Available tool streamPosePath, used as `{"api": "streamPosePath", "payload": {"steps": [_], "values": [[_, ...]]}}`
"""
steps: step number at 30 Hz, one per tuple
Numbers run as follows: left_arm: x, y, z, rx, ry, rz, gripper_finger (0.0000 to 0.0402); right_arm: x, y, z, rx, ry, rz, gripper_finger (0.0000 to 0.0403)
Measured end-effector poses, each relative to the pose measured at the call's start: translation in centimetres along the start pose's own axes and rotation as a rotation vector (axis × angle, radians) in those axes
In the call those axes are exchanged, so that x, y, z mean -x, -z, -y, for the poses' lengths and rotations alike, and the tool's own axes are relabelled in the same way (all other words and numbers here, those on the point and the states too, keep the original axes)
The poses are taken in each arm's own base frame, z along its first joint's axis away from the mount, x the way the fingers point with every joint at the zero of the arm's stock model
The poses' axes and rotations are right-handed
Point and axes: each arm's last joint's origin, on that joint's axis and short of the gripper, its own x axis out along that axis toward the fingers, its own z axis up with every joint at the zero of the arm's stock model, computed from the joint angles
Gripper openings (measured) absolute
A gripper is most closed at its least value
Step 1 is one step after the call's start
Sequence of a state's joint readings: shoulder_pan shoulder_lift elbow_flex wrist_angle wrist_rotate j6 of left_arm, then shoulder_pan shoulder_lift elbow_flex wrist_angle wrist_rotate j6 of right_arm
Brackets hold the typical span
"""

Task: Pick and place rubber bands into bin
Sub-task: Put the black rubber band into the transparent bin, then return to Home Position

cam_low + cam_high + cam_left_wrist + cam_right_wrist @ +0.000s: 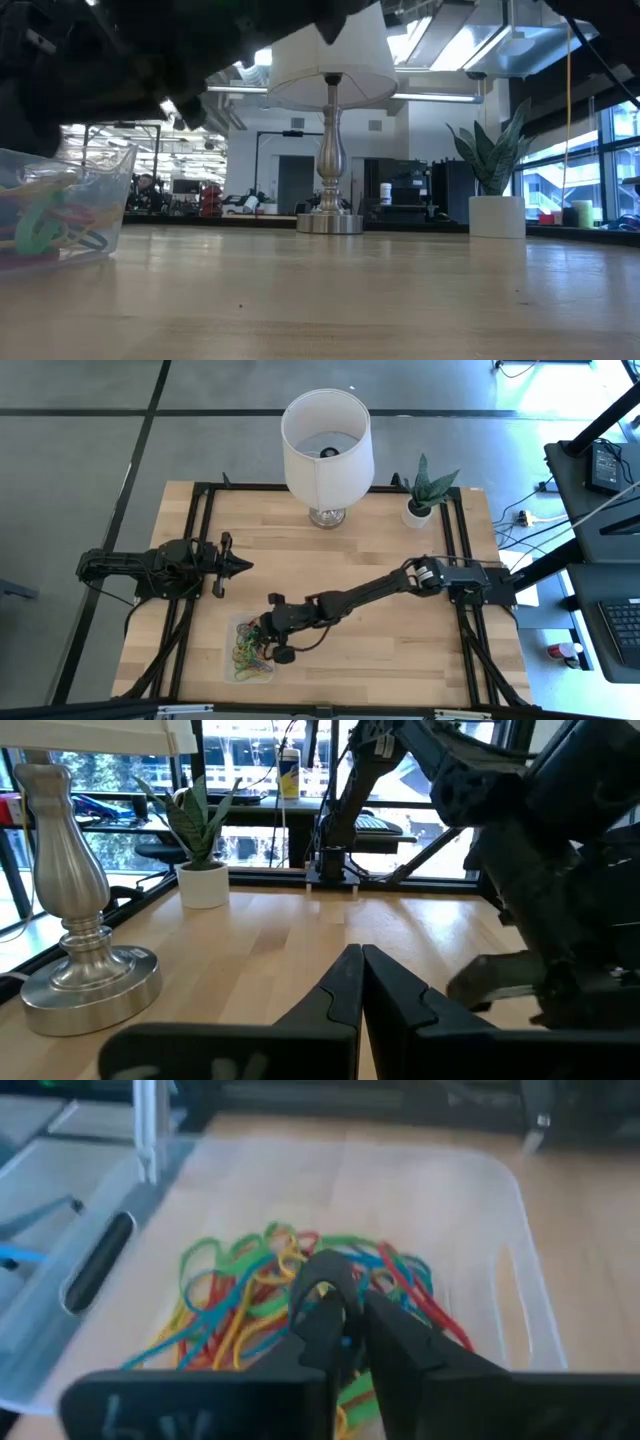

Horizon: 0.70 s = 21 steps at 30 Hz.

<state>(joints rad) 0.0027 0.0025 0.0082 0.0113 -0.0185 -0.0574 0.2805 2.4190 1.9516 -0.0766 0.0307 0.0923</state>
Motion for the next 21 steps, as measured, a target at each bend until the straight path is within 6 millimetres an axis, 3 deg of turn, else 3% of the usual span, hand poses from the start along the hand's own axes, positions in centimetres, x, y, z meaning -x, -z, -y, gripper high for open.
{"api": "streamPosePath", "payload": {"steps": [12,21], "values": [[0.0,0.0,0.0,0.000,0.000,0.000,0.0008,1.4,-2.0,1.9,-0.020,0.033,-0.096,0.0144],[0.0,0.0,0.0,0.000,0.000,0.000,0.0008,4.4,-4.9,2.8,0.048,0.060,-0.264,0.0155]]}}
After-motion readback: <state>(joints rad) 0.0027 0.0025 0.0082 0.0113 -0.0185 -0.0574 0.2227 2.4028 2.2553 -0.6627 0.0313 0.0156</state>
